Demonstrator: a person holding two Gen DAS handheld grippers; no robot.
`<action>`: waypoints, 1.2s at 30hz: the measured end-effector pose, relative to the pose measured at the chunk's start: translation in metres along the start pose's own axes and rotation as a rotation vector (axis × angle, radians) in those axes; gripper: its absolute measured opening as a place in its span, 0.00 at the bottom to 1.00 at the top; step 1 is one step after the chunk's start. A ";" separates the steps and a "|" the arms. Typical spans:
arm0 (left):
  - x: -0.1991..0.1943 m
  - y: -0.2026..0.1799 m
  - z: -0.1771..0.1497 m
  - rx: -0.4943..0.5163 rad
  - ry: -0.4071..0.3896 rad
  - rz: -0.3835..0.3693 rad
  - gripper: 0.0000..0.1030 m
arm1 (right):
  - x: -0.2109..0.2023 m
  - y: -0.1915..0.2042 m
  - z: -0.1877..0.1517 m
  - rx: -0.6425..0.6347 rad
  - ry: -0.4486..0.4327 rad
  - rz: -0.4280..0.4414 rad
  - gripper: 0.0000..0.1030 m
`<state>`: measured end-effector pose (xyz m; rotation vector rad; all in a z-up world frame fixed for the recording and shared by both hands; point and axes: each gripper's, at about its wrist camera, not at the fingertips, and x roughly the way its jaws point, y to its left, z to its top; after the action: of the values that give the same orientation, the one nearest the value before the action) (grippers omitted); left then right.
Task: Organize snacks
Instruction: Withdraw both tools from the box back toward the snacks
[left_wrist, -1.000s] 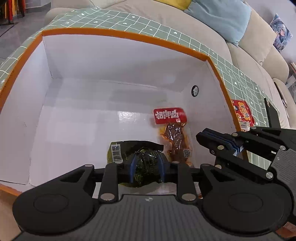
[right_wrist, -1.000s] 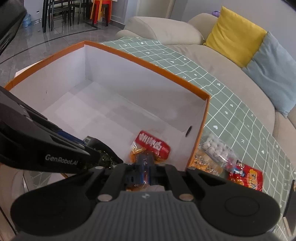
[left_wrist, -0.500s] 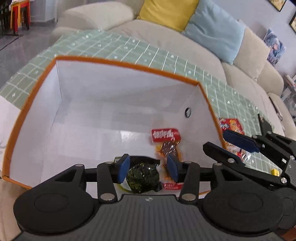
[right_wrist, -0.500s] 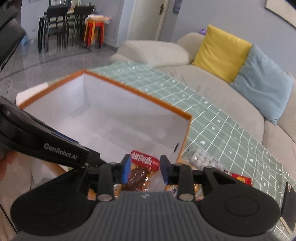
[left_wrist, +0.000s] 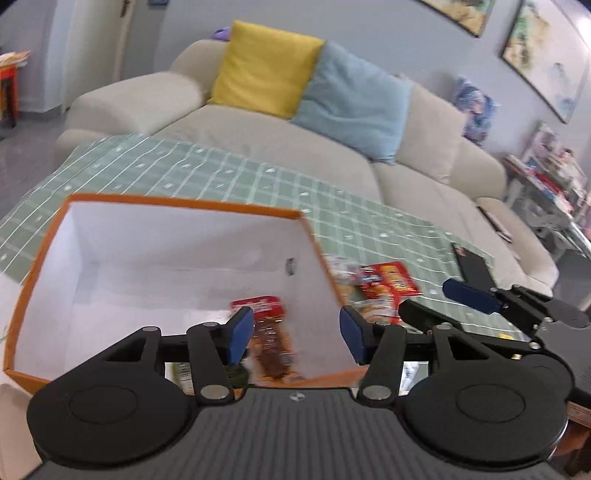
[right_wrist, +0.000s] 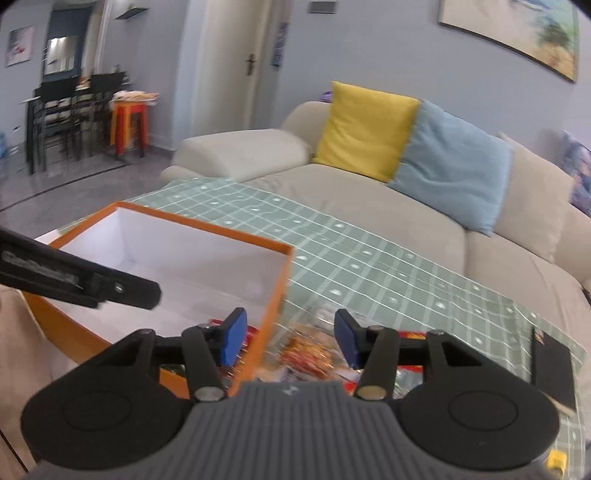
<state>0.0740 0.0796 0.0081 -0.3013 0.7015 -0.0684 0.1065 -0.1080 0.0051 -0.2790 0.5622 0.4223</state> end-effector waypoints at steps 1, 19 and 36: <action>-0.001 -0.005 -0.001 0.013 -0.006 -0.011 0.61 | -0.003 -0.005 -0.004 0.015 0.001 -0.013 0.52; 0.028 -0.081 -0.049 0.185 0.083 -0.147 0.63 | -0.029 -0.066 -0.082 0.233 0.100 -0.154 0.66; 0.071 -0.089 -0.085 0.235 0.173 -0.115 0.75 | 0.008 -0.088 -0.129 0.380 0.277 -0.172 0.66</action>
<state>0.0770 -0.0384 -0.0711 -0.1100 0.8390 -0.2875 0.0944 -0.2301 -0.0915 -0.0187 0.8681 0.1038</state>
